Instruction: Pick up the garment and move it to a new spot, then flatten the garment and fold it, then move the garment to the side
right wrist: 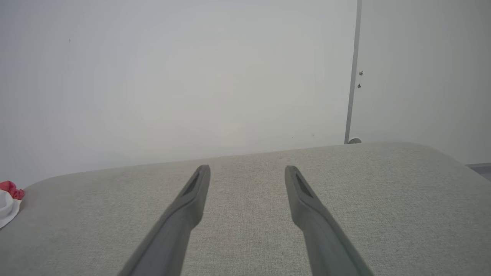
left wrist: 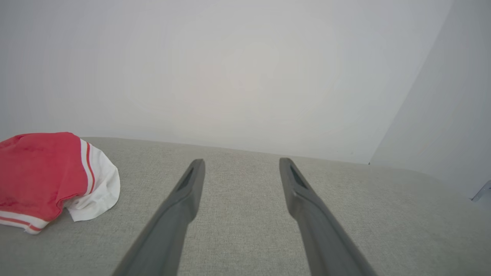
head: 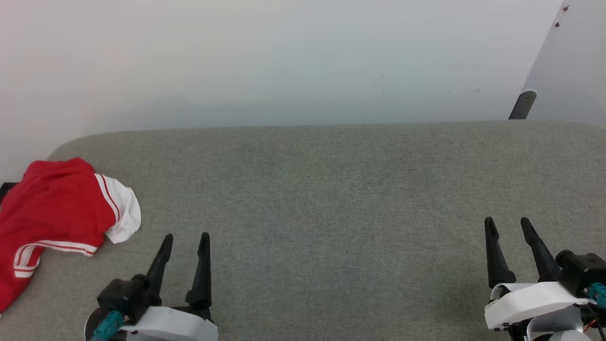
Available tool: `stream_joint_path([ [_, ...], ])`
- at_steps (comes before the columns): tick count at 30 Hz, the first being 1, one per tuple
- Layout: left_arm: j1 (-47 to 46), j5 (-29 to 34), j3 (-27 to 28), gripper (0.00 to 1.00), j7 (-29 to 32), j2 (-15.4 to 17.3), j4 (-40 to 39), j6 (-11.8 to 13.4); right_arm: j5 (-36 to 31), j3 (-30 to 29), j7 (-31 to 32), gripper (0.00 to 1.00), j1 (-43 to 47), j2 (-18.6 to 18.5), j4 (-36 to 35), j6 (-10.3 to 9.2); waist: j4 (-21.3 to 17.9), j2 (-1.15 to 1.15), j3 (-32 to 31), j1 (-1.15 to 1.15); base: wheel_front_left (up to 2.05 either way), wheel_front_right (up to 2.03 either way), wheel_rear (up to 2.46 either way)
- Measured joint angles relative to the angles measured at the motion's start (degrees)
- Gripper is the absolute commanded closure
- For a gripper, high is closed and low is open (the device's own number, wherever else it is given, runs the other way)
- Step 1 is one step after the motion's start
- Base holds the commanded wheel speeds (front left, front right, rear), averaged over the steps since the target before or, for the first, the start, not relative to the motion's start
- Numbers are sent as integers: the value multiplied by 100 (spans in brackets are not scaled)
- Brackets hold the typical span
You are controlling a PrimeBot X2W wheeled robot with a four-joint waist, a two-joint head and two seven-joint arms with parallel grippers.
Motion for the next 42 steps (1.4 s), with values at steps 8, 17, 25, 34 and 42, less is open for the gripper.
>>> stream_joint_path([
  [8, 21, 347, -8, 0, -85, -8, -30, -43, -370, -11, -88, 0, 1, 0, -35, 0, 8, 0, -13, 0, 0, 0, 0],
  [17, 72, 703, -31, 0, -180, -10, -87, -65, -762, -14, -134, 0, 4, 3, -109, 0, 22, 0, -13, 0, 0, 0, 0],
  [25, 77, 903, -49, 0, -246, -12, -109, -91, -1010, -21, -171, 0, 8, 10, -162, 0, 55, 0, -14, 0, 0, 0, 0],
  [34, 41, 716, -42, 0, -245, -78, 23, -146, -999, 66, -169, 0, 10, 4, -141, 0, 250, 0, -36, 0, 0, 0, 0],
  [42, -137, 614, 131, 0, -42, -57, 188, 63, -947, 305, -141, 0, 21, -38, -68, 1, 763, 0, -93, 0, 0, 0, 0],
])
